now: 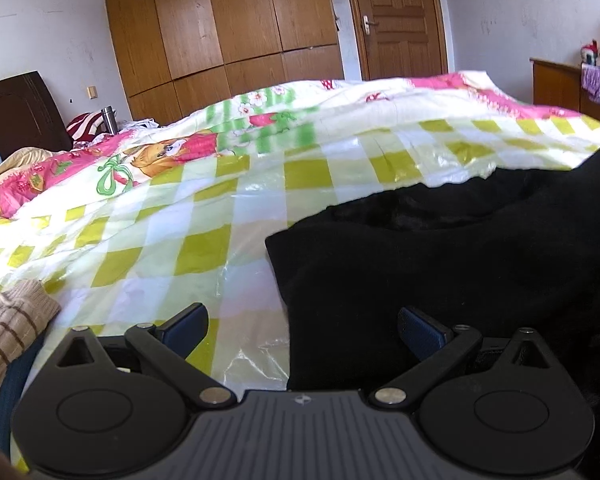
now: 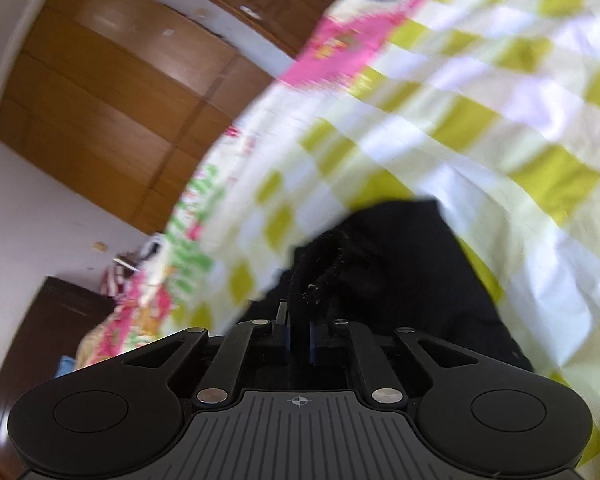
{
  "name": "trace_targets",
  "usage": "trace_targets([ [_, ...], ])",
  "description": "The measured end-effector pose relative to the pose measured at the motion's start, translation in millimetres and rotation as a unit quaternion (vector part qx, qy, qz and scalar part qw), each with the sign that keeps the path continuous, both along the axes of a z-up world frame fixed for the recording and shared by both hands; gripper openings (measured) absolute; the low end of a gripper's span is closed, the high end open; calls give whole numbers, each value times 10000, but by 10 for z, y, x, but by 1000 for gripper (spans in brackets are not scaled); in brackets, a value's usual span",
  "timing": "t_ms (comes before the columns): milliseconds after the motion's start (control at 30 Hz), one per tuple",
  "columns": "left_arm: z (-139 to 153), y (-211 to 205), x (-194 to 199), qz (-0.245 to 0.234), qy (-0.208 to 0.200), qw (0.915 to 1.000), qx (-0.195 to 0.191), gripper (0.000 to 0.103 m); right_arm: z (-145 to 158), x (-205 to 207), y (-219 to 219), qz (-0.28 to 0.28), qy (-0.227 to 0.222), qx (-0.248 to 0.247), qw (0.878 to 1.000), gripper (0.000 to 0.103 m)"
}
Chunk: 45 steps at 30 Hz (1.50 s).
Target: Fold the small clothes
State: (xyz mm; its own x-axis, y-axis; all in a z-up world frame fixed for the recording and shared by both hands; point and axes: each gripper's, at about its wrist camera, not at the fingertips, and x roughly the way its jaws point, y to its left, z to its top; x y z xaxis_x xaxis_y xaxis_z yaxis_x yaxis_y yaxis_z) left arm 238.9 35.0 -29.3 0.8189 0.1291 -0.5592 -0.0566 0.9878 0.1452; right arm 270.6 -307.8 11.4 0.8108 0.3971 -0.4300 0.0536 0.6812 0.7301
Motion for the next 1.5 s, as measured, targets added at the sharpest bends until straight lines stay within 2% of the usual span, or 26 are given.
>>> trace_targets([
  [67,-55,-17,1,-21,53,10000,71,103,9,-82,-22,-12,-22,-163,9999,7],
  [133,-194,-42,46,-35,277,9994,218,103,-230,-52,-59,-80,455,-328,9984,7],
  [200,-246,-39,40,-51,305,9993,229,103,-514,18,-87,-121,999,-533,9935,8],
  [233,-225,-35,33,-70,295,9992,248,103,-601,26,-111,-158,1126,-475,9924,11],
  [300,-199,-22,24,-102,271,9990,345,103,-612,-6,-153,-217,1075,-305,9935,11],
  [467,-183,44,9,-198,371,9981,443,103,-447,-108,-179,-158,907,-618,9938,18],
  [600,-103,49,-85,-127,240,9986,462,103,-432,-378,-337,-274,833,-471,9950,21],
  [633,-71,48,-106,-104,199,9988,442,103,-433,-439,-368,-295,825,-496,9949,28],
  [700,16,23,-145,-114,95,9992,368,103,-391,-554,-404,-310,731,-743,9941,28],
  [767,126,-58,-162,-228,-38,9994,276,103,-338,-633,-394,-231,638,-1216,9903,31],
  [867,255,-324,-79,-585,-175,9979,205,103,-305,-694,-319,53,493,-2047,9776,31],
  [933,277,-565,49,-874,-167,9960,127,103,-320,-676,-222,349,372,-2650,9629,34],
  [1067,245,-999,287,-1433,22,9895,-184,103,-352,-662,-16,980,-33,-3655,9256,39],
  [1167,185,-1265,375,-1752,123,9844,-136,103,-414,-672,110,1378,-320,-4418,8859,43],
  [1200,168,-1329,392,-1845,155,9826,-124,103,-432,-673,132,1489,-408,-4546,8772,43],
  [1300,139,-1493,459,-1983,227,9799,-43,103,-456,-606,134,1693,-555,-4445,8779,43],
  [1367,146,-1559,502,-2028,246,9789,-14,103,-489,-549,165,1711,-598,-4558,8714,37],
  [1400,149,-1592,526,-2057,255,9783,1,103,-496,-534,158,1701,-617,-4518,8736,37],
  [1433,144,-1620,544,-2062,252,9782,58,103,-497,-520,146,1701,-583,-4444,8776,32],
  [1500,137,-1662,575,-2039,260,9785,150,103,-458,-553,147,1709,-564,-4434,8781,28],
])
